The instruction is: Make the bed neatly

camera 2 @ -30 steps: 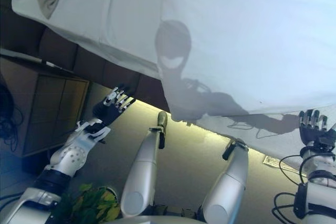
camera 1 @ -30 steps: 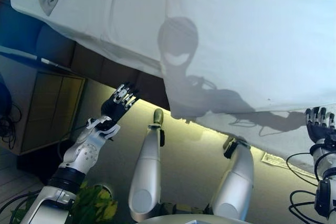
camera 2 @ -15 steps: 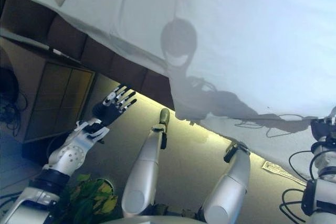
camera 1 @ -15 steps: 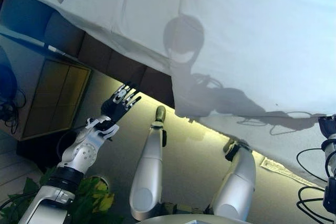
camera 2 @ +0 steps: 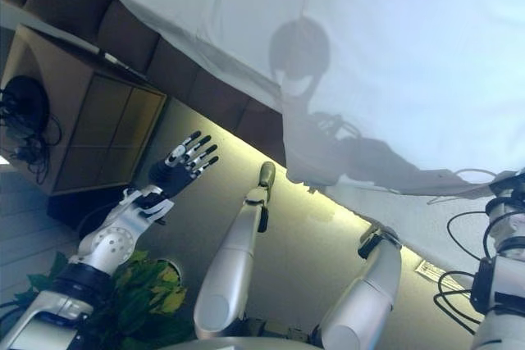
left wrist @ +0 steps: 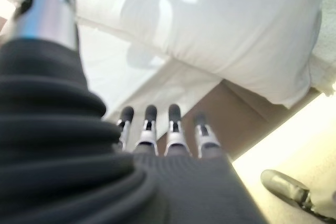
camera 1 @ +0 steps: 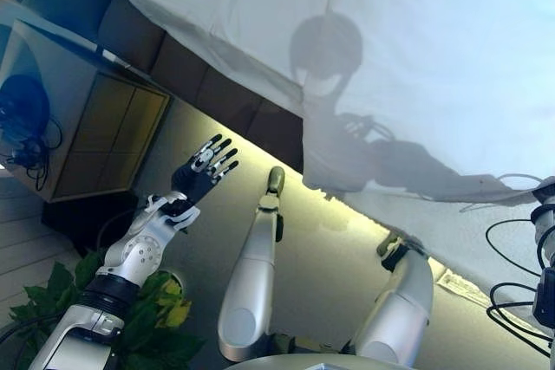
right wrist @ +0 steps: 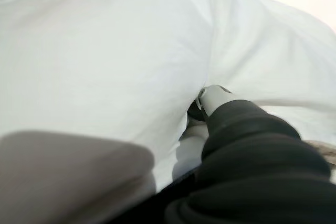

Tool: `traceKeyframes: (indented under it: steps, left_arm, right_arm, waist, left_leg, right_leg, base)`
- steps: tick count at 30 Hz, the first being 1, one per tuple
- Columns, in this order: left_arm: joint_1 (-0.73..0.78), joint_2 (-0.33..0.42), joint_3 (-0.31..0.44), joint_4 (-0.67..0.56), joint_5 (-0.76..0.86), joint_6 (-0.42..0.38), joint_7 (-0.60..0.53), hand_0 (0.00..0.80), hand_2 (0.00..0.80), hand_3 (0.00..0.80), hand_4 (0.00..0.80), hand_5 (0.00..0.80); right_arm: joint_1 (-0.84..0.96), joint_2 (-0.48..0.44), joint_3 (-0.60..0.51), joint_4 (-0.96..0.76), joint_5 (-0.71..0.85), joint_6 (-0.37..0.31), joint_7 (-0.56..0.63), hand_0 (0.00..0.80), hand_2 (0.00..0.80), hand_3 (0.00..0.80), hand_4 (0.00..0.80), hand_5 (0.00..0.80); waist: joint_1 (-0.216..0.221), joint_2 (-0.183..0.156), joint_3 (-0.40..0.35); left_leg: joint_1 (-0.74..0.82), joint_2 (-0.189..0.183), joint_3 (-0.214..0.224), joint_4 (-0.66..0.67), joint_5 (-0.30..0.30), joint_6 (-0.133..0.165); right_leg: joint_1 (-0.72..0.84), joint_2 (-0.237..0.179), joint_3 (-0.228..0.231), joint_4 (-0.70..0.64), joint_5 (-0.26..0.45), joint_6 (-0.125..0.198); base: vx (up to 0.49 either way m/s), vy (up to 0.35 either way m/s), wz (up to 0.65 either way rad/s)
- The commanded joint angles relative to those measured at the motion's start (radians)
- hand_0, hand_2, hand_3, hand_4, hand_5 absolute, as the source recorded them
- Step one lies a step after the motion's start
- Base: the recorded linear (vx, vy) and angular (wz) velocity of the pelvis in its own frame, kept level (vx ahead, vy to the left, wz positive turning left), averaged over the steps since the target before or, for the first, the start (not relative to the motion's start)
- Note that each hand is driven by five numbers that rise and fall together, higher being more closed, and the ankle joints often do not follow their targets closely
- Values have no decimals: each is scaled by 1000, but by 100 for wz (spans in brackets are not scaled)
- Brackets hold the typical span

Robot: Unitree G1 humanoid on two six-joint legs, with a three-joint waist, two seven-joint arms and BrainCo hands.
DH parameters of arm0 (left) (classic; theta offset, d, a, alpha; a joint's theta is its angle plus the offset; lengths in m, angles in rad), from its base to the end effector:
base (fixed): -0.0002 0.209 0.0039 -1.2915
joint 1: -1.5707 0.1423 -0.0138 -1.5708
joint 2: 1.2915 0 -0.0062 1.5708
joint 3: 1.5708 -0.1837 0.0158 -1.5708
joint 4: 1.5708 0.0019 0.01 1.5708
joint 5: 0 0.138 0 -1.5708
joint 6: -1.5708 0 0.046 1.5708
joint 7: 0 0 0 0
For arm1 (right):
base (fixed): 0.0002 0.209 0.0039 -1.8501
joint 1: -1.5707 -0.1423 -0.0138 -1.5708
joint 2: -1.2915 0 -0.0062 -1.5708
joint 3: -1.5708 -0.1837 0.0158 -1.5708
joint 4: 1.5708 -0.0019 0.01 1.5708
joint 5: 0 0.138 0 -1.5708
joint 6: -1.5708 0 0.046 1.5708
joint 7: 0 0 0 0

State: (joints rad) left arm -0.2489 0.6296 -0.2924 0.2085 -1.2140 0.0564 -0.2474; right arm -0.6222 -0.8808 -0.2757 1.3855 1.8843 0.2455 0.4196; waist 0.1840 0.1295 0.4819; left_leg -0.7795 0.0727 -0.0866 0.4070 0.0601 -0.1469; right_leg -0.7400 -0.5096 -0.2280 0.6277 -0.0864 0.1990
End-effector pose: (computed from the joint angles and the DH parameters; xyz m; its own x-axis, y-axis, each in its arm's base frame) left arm 0.2448 0.2222 0.0688 0.9150 -0.4029 -0.0216 0.3309 0.7800 -0.5312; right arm 0.2195 -0.4047 0.0905 0.8473 -0.5309 0.0150 0.0566 0.1184 0.9914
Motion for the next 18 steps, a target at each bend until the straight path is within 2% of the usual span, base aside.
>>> traceKeyframes:
  steps: [1,7,11,15,18]
  left_arm:
    - [-19,-4,9,-27,-45,-39,-12,0,0,0,0,0]
    - [-45,-54,1,-32,-17,-60,36,0,0,0,0,0]
    - [-66,-100,6,-23,-23,-47,85,0,0,0,0,0]
    - [-78,-161,4,-20,-26,-51,134,0,0,0,0,0]
    - [-78,-207,-8,-36,-20,-55,186,0,0,0,0,0]
  right_arm:
    - [52,10,18,-54,-89,-26,75,800,800,800,800,800]
    - [85,118,62,-127,-256,-103,174,800,800,800,800,800]
    - [90,213,125,-220,-346,-171,191,800,800,800,800,800]
    - [112,320,230,-419,-414,-239,123,800,800,800,800,800]
    - [139,388,344,-648,-509,-286,-4,800,800,800,800,800]
  waist:
    - [14,13,-30]
    - [-6,7,-31]
    - [-23,2,-34]
    - [-48,-2,-31]
    - [-70,-9,-25]
  left_leg:
    - [28,83,-26,15,0,-29]
    - [62,90,-13,4,-4,-25]
    - [89,97,0,-8,-3,-23]
    - [113,99,11,-13,-1,-19]
    - [130,100,19,-15,-1,-16]
  right_leg:
    - [-58,-11,59,-40,165,63]
    - [-31,-4,61,-60,175,63]
    - [-8,-1,62,-84,181,63]
    - [11,8,74,-102,192,63]
    - [22,14,87,-115,200,63]
  base:
    - [0,0,0]
    - [-7,16,-3]
    - [-8,36,-7]
    - [-18,58,-11]
    - [-11,73,-10]
